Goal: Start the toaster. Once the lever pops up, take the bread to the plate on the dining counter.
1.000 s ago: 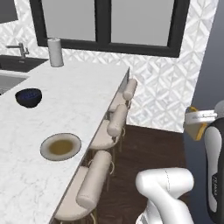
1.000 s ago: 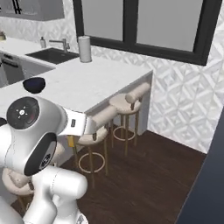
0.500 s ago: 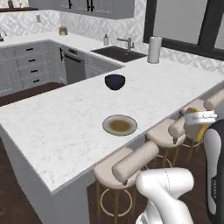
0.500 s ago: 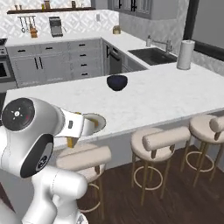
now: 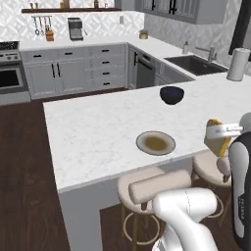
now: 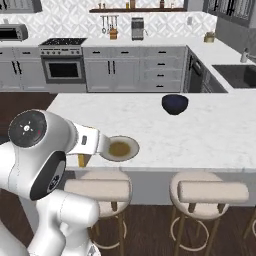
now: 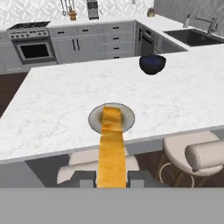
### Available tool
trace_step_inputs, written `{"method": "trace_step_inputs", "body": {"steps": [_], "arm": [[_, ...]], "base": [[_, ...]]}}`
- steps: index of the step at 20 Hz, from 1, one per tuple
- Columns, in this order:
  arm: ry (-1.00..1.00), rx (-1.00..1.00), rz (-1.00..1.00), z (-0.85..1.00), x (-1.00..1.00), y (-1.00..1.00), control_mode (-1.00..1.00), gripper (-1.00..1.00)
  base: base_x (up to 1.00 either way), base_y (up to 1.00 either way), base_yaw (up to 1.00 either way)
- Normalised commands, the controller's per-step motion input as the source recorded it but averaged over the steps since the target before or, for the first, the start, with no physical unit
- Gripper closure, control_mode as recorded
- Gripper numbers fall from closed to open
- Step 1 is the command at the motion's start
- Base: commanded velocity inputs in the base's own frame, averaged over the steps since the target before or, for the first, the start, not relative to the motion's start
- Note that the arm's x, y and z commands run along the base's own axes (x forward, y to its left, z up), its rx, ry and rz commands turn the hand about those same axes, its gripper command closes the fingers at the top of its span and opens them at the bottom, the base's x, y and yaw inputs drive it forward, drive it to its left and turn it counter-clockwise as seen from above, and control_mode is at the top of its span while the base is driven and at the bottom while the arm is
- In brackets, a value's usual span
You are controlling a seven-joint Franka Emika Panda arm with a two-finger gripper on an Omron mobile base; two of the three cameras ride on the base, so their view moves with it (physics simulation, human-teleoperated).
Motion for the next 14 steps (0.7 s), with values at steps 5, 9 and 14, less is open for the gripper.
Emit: {"method": "trace_step_inputs", "body": {"steps": [5, 9, 14], "arm": [[0.00, 0.00, 0.00, 0.00, 0.00, 0.00, 1.00, 1.00], [0.00, 0.00, 0.00, 0.00, 0.00, 0.00, 1.00, 1.00], [0.00, 0.00, 0.00, 0.00, 0.00, 0.00, 1.00, 1.00]], "base": [[0.42, -0.12, 0.33], [0.61, 0.00, 0.28], [0.34, 0.00, 0.22]]}}
